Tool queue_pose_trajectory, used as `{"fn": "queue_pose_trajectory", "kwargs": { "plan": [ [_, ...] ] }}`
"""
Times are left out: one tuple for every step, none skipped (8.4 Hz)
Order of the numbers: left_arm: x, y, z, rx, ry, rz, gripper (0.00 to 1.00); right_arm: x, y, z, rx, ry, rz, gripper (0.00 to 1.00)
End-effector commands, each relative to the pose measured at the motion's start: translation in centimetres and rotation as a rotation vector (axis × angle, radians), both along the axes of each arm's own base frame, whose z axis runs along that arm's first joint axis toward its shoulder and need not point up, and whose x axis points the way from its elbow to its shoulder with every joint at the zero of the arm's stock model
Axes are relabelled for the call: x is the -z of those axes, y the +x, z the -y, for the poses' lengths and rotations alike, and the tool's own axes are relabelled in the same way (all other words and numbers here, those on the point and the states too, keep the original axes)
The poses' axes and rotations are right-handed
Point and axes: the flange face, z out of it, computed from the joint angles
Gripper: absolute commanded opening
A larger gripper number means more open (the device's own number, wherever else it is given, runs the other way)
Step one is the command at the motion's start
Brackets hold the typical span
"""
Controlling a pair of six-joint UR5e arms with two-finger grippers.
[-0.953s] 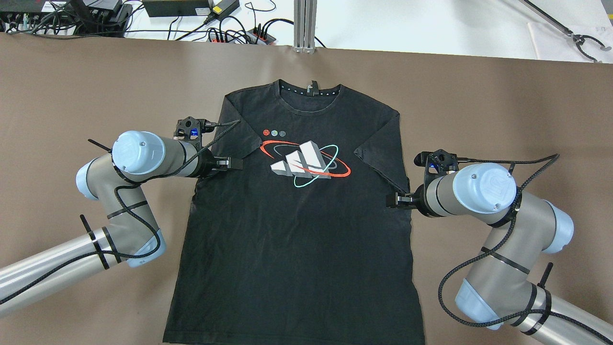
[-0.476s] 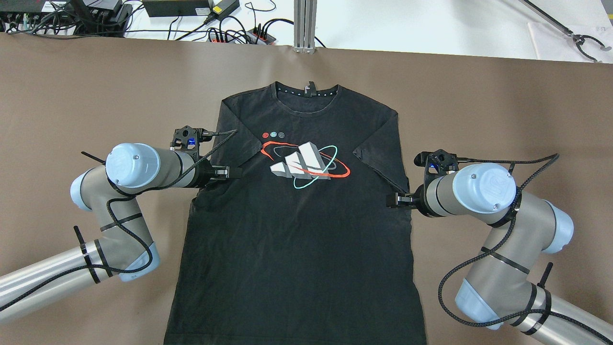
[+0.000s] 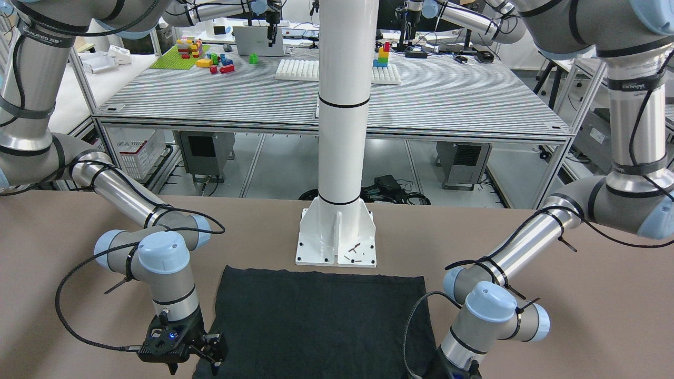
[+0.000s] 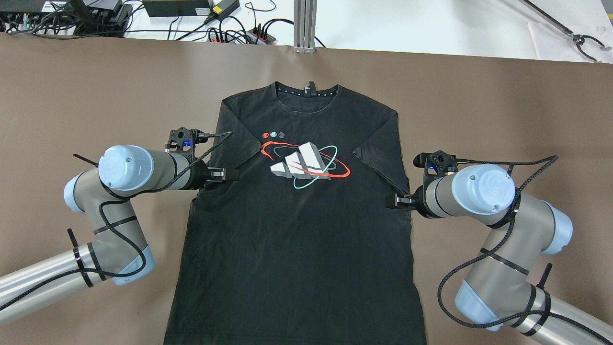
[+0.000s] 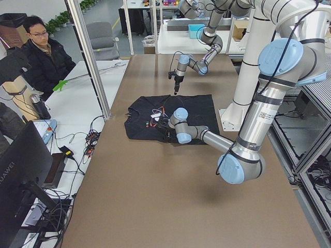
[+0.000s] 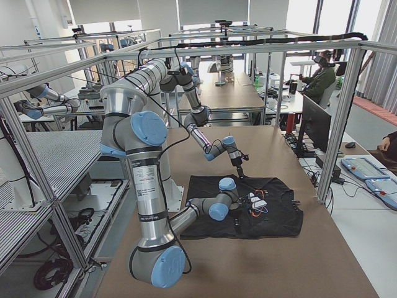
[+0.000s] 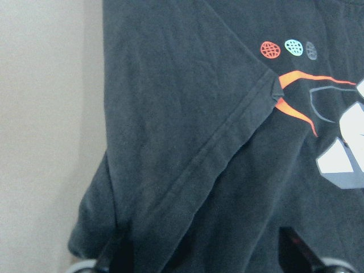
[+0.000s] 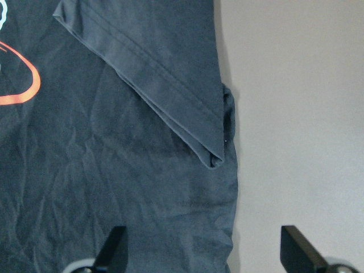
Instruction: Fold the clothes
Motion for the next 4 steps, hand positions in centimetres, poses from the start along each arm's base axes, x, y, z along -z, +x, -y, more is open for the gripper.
{"fn": "queue_pose_trajectory", "kwargs": {
  "plan": [
    [-0.2, -3.1, -2.6, -0.006, 0.014, -0.023, 0.93, 0.4, -0.1, -0.2, -0.001, -0.001, 0.008, 0.94],
    [-0.9, -5.0, -4.4, -0.012, 0.017, -0.029, 0.93, 0.5, 0.0, -0.3, -0.003, -0.001, 0.011, 0.94],
    [-1.3, -6.0, -6.3, -0.018, 0.005, -0.039, 0.93, 0.9, 0.2, -0.4, -0.016, -0.011, 0.024, 0.94],
    [-1.2, -6.3, -7.9, -0.007, -0.027, -0.06, 0.93, 1.4, 0.6, -0.9, -0.037, -0.031, 0.042, 0.94]
  ]
}}
